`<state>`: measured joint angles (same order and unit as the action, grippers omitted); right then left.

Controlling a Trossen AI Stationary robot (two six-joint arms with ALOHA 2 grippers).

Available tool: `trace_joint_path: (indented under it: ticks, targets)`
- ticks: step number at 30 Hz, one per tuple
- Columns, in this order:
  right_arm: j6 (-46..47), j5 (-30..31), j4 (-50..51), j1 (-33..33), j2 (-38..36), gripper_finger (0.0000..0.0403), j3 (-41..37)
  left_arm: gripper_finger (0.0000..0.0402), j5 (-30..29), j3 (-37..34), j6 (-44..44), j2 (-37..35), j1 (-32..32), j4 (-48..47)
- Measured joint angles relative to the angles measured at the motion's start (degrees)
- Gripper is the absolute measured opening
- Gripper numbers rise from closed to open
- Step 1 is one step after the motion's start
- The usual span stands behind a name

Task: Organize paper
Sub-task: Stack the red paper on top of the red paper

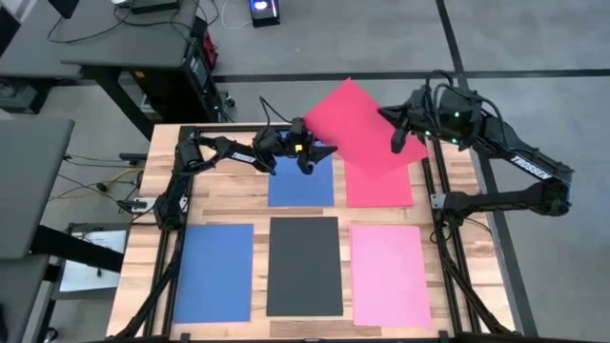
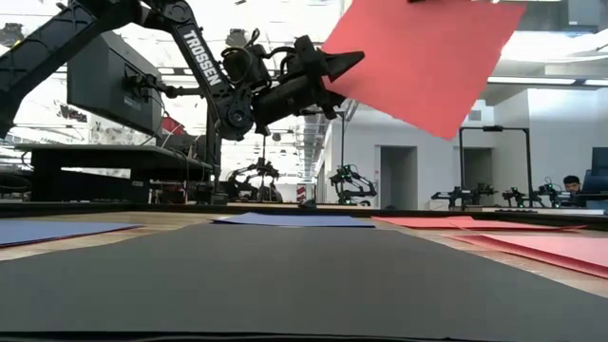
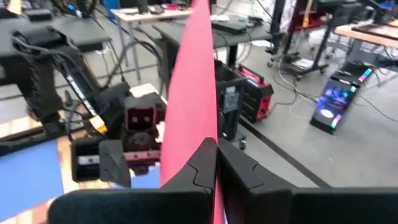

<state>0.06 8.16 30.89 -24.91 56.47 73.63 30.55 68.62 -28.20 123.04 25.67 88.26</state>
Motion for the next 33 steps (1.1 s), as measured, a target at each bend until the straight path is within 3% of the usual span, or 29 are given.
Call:
trace_joint_path:
  ticks: [4,10,12,16,23,33]
  targets:
    - [0.0,1.2,2.4,0.0,-0.4,0.0,0.0,0.0176,-1.4,0.0,-0.1,0.0,0.0,-0.1]
    - [0.6,2.3,7.0,0.1,-0.3,0.0,0.0,0.0035,-1.9,0.0,0.4,0.0,0.0,-1.0]
    - [1.0,3.6,9.9,0.1,-0.2,0.0,0.0,0.001,-1.9,0.0,0.4,0.0,0.0,-2.0]
    - [3.5,6.4,17.9,0.0,-0.1,0.0,0.0,0.0002,-1.9,0.0,0.3,-0.1,0.2,-6.1]
    - [10.3,11.5,30.2,-0.1,2.3,0.0,-0.3,0.0,-0.4,3.5,-3.0,-0.3,1.8,-23.3]
    - [11.6,11.6,26.6,-4.3,5.5,0.0,-12.9,0.0,4.5,17.7,3.1,-0.4,1.9,-53.3]
